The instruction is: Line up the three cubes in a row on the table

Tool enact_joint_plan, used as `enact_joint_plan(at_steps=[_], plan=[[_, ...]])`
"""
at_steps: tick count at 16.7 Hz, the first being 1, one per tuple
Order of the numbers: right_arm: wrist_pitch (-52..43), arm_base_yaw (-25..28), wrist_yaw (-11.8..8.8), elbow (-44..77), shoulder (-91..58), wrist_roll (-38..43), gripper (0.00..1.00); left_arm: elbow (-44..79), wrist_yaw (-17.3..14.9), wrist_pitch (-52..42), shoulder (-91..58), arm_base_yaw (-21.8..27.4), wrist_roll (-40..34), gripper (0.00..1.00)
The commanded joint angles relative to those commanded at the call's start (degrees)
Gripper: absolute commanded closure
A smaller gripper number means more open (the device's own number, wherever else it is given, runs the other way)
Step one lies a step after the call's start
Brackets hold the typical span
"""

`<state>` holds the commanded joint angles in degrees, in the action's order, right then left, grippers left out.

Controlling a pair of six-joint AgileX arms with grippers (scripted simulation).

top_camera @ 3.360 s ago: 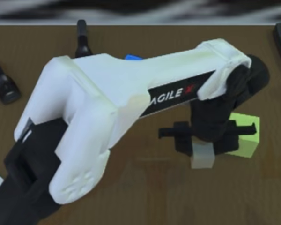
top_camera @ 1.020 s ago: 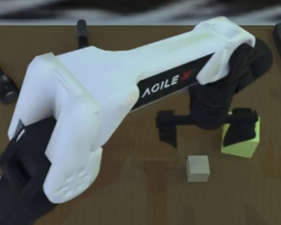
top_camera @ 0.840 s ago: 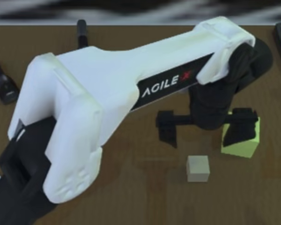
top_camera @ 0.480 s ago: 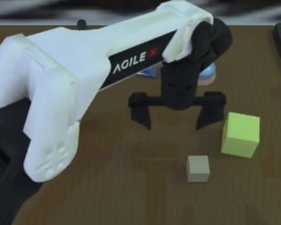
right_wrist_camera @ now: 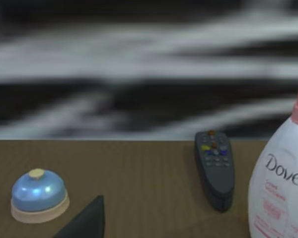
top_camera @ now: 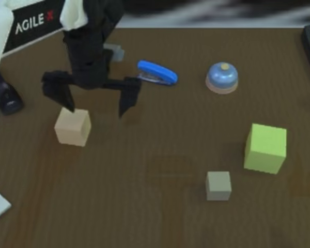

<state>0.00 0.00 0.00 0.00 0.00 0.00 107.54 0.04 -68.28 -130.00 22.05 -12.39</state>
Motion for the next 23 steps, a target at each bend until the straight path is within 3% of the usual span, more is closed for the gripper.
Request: enact_joint_plan(at_steps=[3,5,11,19,23], plan=[[0.0,0.0,0.0,0.0,0.0,0.0,0.00,-3.8,-0.2,1.9,2.4,-6.5,7.2,0.00],[0.0,0.0,0.0,0.0,0.0,0.0,0.00,-4.9,-0.2,2.5,3.2,-8.2,8.9,0.00],[0.0,0.0,0.0,0.0,0.0,0.0,0.00,-5.4,-0.2,3.3,2.7,-8.1,8.9,0.00],[0.0,0.0,0.0,0.0,0.0,0.0,0.00,-14.1,-0.3,17.9,-3.0,-8.3,9.1,0.00],[0.0,0.0,0.0,0.0,0.0,0.0,0.00,-14.9,-0.3,19.3,-3.6,-8.3,9.1,0.00]])
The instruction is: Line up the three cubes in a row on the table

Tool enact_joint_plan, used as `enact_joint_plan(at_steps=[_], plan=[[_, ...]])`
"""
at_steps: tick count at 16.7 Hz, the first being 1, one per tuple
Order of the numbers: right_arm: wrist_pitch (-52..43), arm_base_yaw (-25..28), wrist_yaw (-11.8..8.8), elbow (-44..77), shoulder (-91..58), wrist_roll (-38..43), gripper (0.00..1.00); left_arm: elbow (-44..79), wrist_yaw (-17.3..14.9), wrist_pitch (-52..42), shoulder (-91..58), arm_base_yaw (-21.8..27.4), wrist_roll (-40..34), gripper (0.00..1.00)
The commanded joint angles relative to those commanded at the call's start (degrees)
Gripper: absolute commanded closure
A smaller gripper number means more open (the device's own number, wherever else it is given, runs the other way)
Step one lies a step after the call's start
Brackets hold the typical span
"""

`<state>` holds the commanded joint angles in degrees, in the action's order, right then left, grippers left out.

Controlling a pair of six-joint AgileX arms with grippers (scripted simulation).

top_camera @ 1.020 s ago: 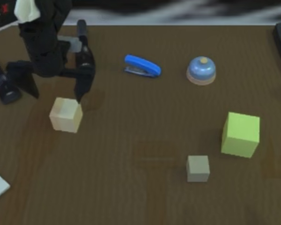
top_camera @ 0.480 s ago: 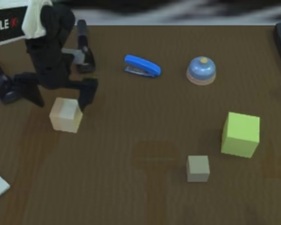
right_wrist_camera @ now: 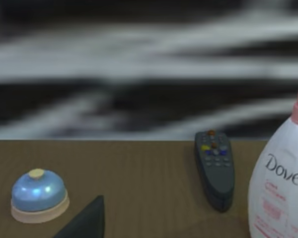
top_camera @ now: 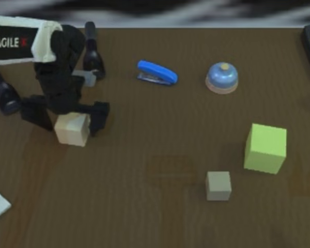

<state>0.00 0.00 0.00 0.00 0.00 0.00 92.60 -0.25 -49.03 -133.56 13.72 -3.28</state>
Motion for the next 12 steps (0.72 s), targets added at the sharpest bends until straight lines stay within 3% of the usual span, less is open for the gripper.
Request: enact_joint_plan(at_steps=[1,12], plan=[[0.0,0.0,0.0,0.0,0.0,0.0,0.00,0.0,0.0,0.0,0.0,0.0,0.0,0.00],[0.0,0.0,0.0,0.0,0.0,0.0,0.00,0.0,0.0,0.0,0.0,0.0,0.0,0.83]])
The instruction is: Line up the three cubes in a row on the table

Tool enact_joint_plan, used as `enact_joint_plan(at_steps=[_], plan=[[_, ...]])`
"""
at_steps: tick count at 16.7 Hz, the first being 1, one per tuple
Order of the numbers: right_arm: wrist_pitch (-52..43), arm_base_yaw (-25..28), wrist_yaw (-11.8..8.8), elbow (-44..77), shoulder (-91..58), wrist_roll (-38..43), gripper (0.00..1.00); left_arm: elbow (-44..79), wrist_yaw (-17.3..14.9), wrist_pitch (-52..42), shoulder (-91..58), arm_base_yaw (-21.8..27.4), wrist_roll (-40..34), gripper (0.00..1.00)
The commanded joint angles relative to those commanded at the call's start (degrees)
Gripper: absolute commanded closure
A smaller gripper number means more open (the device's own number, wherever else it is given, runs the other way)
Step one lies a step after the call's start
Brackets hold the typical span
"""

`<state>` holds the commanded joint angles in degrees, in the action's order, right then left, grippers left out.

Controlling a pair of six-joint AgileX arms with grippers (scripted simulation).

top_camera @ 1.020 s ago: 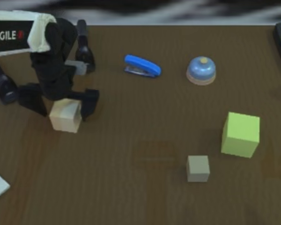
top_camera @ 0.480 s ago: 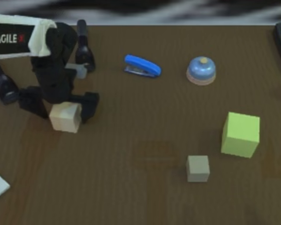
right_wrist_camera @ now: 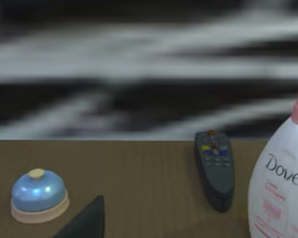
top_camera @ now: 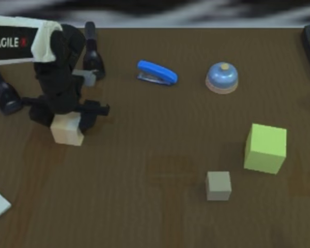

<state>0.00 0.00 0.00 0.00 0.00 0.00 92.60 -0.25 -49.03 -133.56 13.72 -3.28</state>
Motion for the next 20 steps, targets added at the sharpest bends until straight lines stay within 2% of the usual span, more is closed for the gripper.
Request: enact_joint_plan(at_steps=[2,3,13,20], plan=[[0.0,0.0,0.0,0.0,0.0,0.0,0.00,0.0,0.0,0.0,0.0,0.0,0.0,0.98],[0.0,0.0,0.0,0.0,0.0,0.0,0.00,0.0,0.0,0.0,0.0,0.0,0.0,1.00],[0.0,0.0,0.0,0.0,0.0,0.0,0.00,0.9,0.0,-1.3,1.6,0.0,0.1,1.00],[0.0,0.0,0.0,0.0,0.0,0.0,0.00,7.6,0.1,-12.8,6.2,-0.9,0.0,1.00]])
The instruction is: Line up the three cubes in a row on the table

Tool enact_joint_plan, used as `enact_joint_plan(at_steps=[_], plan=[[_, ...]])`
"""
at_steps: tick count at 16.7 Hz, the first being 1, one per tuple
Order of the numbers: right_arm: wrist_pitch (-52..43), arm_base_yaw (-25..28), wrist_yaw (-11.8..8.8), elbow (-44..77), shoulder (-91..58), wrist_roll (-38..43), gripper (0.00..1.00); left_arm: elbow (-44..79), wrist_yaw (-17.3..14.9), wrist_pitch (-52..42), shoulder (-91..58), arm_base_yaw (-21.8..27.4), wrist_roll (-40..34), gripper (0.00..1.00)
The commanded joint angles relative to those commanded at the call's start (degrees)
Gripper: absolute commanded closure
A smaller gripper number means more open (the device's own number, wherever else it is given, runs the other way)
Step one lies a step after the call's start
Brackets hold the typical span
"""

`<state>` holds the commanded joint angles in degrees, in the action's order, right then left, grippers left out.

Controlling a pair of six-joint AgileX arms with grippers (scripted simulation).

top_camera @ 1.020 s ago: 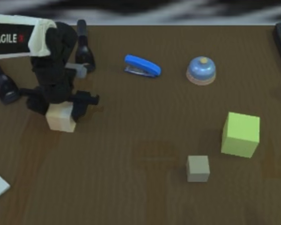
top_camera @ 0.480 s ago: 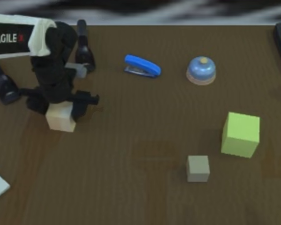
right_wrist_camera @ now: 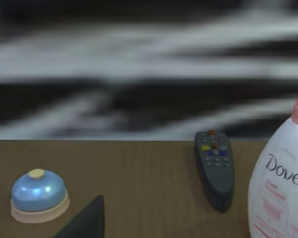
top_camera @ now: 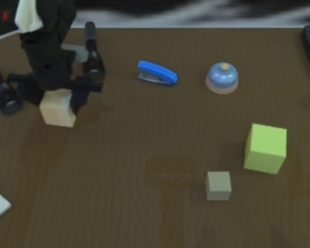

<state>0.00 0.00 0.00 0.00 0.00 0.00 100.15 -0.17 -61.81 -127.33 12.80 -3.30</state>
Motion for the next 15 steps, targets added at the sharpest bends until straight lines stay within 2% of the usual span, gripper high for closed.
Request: enact_joint_plan(at_steps=[5,7,10,15], plan=[[0.0,0.0,0.0,0.0,0.0,0.0,0.00,0.3,0.1,-0.5,0.1,0.4,0.0,1.00],[0.0,0.0,0.0,0.0,0.0,0.0,0.00,0.5,0.0,-0.7,0.1,2.2,-2.0,1.00],[0.0,0.0,0.0,0.0,0.0,0.0,0.00,0.9,0.1,-1.3,0.4,8.2,-9.4,1.00],[0.0,0.0,0.0,0.0,0.0,0.0,0.00,0.9,0.4,-2.7,1.4,22.6,-28.9,1.00]])
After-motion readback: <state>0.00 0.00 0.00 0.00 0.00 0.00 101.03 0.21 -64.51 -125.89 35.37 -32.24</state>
